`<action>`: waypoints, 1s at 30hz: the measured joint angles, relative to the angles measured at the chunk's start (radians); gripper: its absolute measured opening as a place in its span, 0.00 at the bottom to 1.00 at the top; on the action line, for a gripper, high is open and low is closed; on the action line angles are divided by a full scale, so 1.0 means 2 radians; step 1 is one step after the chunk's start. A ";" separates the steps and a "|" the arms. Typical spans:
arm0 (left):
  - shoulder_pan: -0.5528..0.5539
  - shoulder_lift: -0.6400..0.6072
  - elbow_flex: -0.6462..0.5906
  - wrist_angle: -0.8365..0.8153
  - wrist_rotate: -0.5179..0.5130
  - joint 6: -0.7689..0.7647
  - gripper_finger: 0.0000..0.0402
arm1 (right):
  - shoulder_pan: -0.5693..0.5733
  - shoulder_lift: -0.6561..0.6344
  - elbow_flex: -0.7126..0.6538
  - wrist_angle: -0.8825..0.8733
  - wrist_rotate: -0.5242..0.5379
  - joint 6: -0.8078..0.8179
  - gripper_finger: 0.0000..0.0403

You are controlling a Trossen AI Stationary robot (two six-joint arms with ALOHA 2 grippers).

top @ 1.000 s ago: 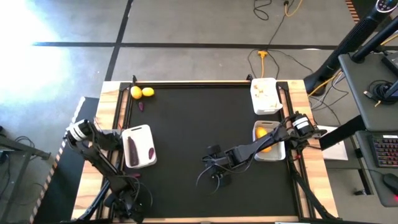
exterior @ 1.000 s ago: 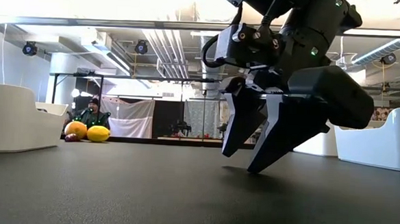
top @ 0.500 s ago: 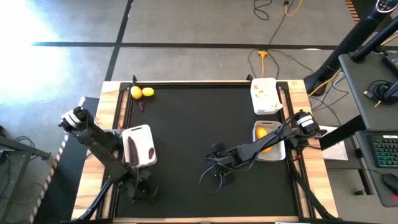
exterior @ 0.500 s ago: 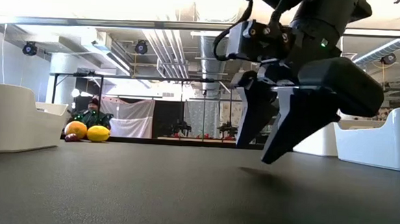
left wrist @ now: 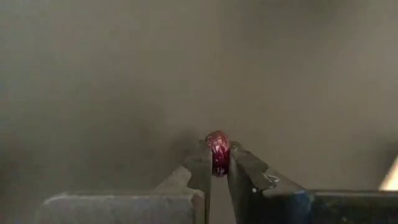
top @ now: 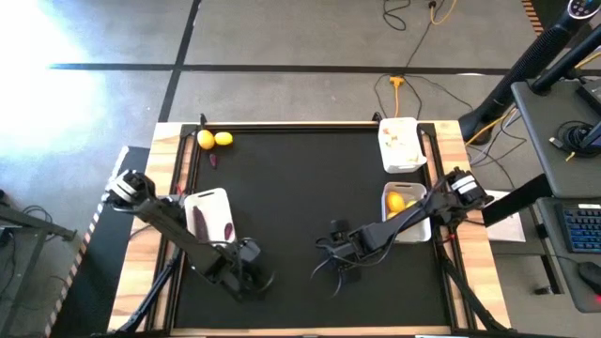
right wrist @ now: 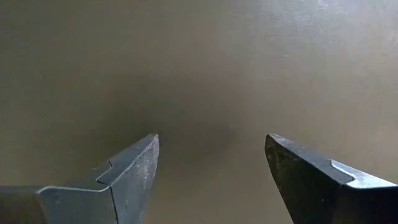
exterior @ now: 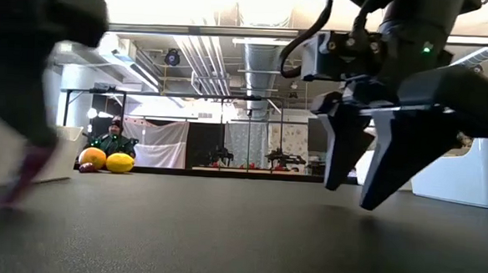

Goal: Sort produce into baskets
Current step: Put the eggplant into the bottom white bin

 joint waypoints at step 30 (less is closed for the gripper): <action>0.255 0.173 -0.039 0.585 -0.064 0.478 0.05 | -0.033 -0.068 -0.060 -0.005 0.092 0.061 0.67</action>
